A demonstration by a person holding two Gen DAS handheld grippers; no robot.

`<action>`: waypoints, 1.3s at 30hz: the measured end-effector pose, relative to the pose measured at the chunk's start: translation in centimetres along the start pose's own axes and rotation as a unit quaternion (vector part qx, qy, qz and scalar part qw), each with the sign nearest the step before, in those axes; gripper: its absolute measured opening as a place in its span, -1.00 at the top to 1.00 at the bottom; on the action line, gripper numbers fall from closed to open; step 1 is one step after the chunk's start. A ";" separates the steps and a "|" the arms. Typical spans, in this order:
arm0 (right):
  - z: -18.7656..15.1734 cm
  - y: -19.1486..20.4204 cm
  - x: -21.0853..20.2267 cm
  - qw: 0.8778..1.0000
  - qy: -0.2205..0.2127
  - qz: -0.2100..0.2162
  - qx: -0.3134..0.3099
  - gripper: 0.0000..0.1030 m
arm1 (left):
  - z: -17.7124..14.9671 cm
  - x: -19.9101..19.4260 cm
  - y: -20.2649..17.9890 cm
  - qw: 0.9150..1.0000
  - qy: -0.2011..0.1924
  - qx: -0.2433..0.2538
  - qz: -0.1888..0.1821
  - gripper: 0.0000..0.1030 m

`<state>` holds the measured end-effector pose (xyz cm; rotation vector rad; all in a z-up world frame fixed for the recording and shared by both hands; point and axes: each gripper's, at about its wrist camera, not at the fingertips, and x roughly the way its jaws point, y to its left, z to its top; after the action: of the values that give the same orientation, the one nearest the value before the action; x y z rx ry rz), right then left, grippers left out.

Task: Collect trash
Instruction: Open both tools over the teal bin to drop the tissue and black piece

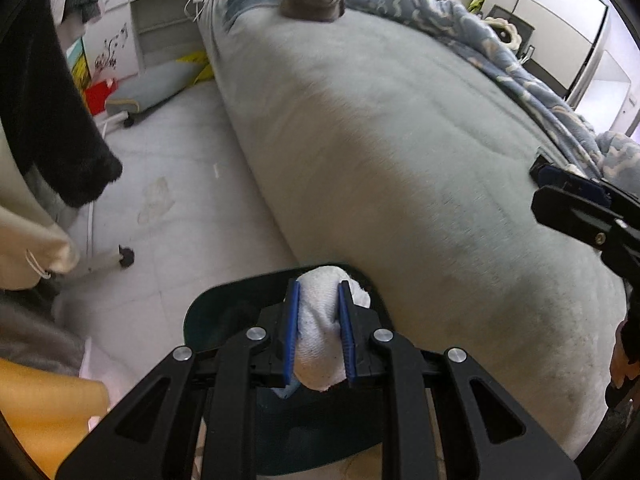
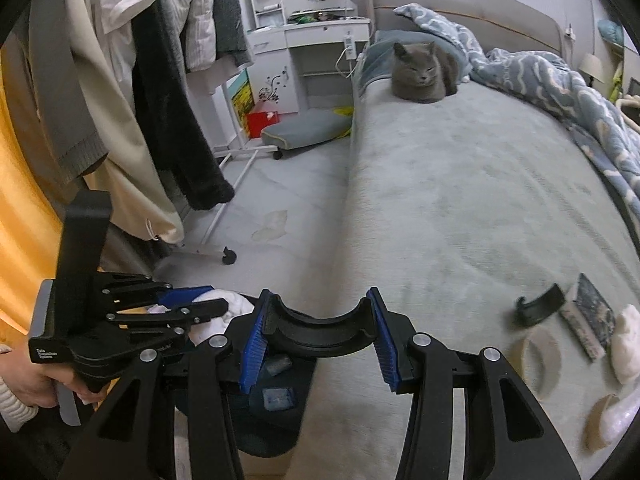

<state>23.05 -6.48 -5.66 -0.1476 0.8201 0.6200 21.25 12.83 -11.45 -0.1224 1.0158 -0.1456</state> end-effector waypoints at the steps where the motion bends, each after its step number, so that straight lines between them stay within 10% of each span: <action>1: 0.1 0.2 0.2 1.000 0.002 0.002 0.000 0.07 | -0.2 0.2 0.3 1.000 0.006 -0.003 0.001 0.60; 23: 0.1 4.8 6.1 0.998 0.056 0.034 -0.008 0.07 | -4.2 3.9 5.3 0.988 0.142 -0.056 -0.038 0.50; 27: 0.0 5.4 7.3 0.997 0.068 0.038 -0.009 0.07 | -4.5 3.6 5.9 0.987 0.141 -0.057 -0.047 0.01; 39: -1.0 7.0 10.4 0.993 0.110 0.039 -0.011 0.07 | -4.7 1.6 9.0 0.992 0.109 -0.067 -0.021 -0.36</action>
<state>23.85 3.62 -13.13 -0.2073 1.0354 0.6952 18.62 21.28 -16.75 -0.2552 1.2415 -0.1306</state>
